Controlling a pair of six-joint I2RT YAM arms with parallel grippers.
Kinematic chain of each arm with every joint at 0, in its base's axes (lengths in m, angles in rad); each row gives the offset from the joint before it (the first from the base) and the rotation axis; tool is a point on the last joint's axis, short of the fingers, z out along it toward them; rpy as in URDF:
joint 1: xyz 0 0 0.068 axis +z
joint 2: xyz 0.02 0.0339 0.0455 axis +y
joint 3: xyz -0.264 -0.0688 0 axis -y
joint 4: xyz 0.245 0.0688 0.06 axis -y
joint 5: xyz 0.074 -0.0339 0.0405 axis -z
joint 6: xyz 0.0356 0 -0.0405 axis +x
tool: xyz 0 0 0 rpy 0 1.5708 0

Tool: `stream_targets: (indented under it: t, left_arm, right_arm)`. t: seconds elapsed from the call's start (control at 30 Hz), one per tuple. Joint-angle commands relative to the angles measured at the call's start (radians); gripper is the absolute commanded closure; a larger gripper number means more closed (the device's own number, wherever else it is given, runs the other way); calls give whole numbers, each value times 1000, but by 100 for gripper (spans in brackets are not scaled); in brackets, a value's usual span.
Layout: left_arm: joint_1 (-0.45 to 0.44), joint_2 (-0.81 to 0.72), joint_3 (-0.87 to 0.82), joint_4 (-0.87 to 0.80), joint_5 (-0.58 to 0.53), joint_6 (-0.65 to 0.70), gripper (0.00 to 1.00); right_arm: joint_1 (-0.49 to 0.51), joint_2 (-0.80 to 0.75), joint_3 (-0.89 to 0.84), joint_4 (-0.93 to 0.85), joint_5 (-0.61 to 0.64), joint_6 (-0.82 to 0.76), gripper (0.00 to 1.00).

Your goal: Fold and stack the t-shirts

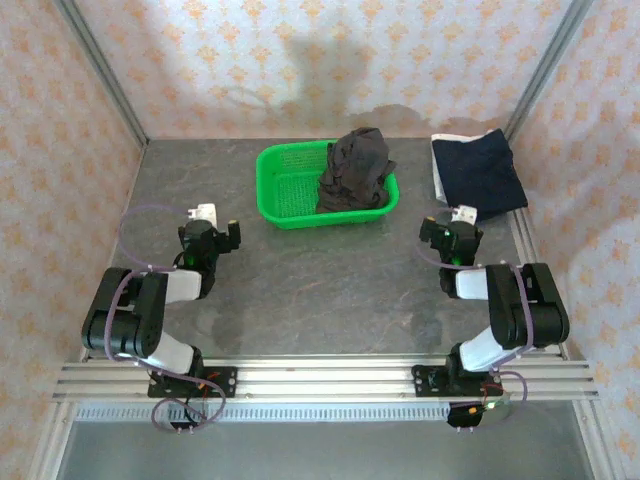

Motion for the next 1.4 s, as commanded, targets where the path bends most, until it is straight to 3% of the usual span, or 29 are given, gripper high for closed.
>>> stream_targets:
  t: [0.0,1.03,1.13,1.17,1.3,1.37]
  left_arm:
    - [-2,-5,18,20,-17,15,0]
    - [-5,-10,14,28,-35,15,0]
    - [-71,-151,71,-182,-293,-14,0]
    - [-74,-221,120,-331,-309,-52,0]
    - [-66,-389,327,-719,-60,-181,0]
    - [-64,-412,417,-852,-14,-355,0]
  right_arm:
    - [-6,-6,18,3,-10,5,1]
    - [-7,-9,16,9,-8,5,1]
    - [17,-130,57,-150,70,2,1]
    - [19,-190,100,-267,82,10,1]
    - [19,-312,240,-526,67,181,1]
    - [17,-327,325,-759,195,400,0]
